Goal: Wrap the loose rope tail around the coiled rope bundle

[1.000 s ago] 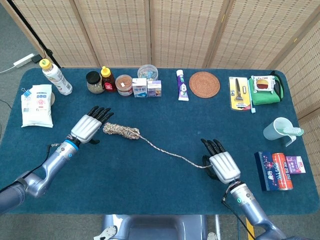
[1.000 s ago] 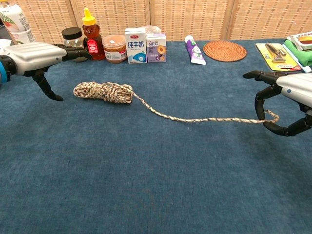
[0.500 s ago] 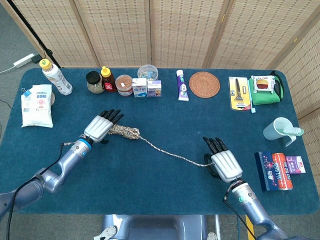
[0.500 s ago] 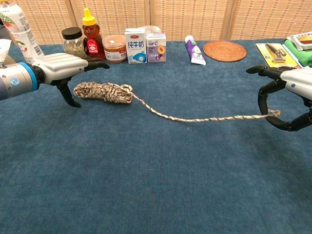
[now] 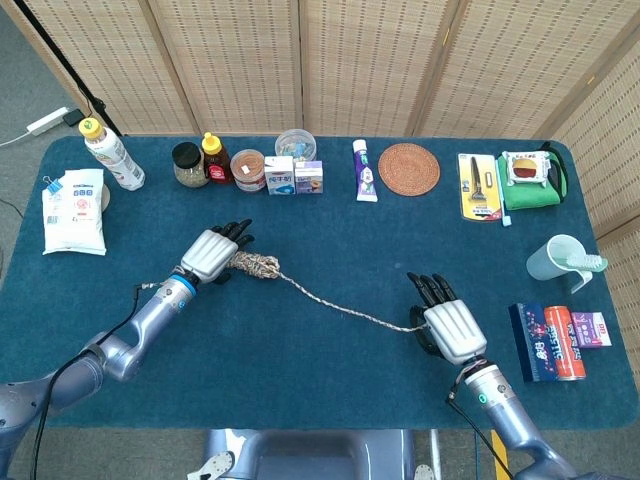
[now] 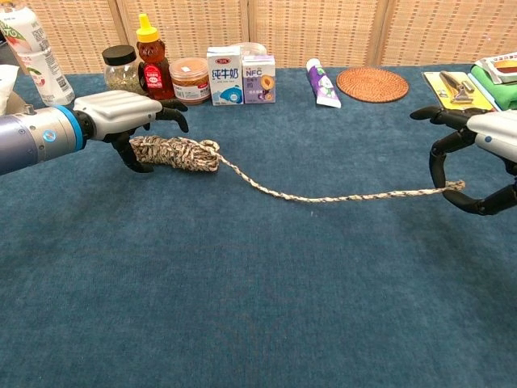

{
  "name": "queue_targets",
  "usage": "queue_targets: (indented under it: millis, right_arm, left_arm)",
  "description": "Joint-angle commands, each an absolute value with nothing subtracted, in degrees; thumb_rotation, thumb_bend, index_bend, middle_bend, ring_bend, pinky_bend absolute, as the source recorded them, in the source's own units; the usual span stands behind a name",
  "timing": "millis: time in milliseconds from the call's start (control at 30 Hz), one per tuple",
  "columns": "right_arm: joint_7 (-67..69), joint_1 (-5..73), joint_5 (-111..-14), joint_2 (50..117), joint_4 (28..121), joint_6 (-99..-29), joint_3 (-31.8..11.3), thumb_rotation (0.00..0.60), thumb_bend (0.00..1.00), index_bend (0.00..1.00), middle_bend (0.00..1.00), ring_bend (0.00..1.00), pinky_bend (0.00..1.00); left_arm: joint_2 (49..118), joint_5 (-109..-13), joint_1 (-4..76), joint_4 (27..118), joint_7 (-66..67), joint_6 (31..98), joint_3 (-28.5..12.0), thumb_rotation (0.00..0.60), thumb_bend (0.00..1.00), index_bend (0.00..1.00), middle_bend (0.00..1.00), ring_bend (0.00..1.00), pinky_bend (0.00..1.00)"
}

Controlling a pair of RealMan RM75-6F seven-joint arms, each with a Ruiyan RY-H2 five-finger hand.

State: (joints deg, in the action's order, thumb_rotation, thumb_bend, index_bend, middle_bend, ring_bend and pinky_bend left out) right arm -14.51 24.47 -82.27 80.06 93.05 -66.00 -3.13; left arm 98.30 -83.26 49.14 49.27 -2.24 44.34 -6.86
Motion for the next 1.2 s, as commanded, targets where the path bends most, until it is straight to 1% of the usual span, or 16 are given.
queue_targets:
  millis: [33,167,333,567,767,967,1100,1200]
  right_arm:
    - [-14.58,24.52,-82.19,80.11,93.03,-65.98,-3.19,0.600,0.47,0.54,0.00,0.00,0.00]
    - [-14.64,24.55,-82.05,80.13,93.06,-66.03,-3.29,0.600,0.47,0.54,0.00,0.00,0.00]
    - [-14.57,24.61,-82.20,79.94,93.34,-66.18,-3.34,0.600,0.47,0.54,0.00,0.00,0.00]
    - [-14.36,25.09,-82.28,78.77,95.53,-65.77,-3.69,0.600,0.48,0.54,0.00,0.00,0.00]
    - [-14.81,26.40,-82.29,75.91,100.83,-65.36,-5.46,0.600,0.48,0.55,0.00,0.00,0.00]
    - [-17.80,29.56,-78.71,72.55,106.20,-63.61,-10.26,0.600,0.48,0.55,0.00,0.00,0.00]
    - [-20.60,33.20,-71.66,70.99,107.07,-61.19,-15.40,0.600,0.49,0.56,0.00,0.00,0.00]
    - [-23.16,35.45,-66.71,70.27,106.75,-60.05,-17.90,0.600,0.49,0.56,0.00,0.00,0.00]
  left_arm:
    - [98.61,-83.23,49.21,49.05,-2.78,44.77,-6.72,0.600,0.24,0.34,0.16,0.21,0.36]
    - [98.90,-83.17,49.34,48.64,-3.20,45.18,-6.55,0.600,0.26,0.42,0.23,0.28,0.43]
    - [98.55,-83.08,49.40,49.23,-4.21,45.92,-6.49,0.600,0.27,0.46,0.27,0.32,0.45]
    - [97.28,-83.34,49.60,50.78,-3.90,47.21,-6.40,0.600,0.27,0.47,0.28,0.33,0.46]
    - [96.41,-83.72,50.34,52.40,-2.19,47.41,-6.19,0.600,0.27,0.47,0.28,0.33,0.46]
    - [94.98,-84.17,50.74,55.17,-1.19,47.08,-5.47,0.600,0.27,0.47,0.28,0.33,0.46]
    - [92.46,-84.36,50.41,59.34,-0.71,46.82,-4.61,0.600,0.27,0.47,0.28,0.33,0.46]
    - [89.88,-84.06,50.26,63.25,0.75,46.14,-4.15,0.600,0.27,0.47,0.28,0.32,0.46]
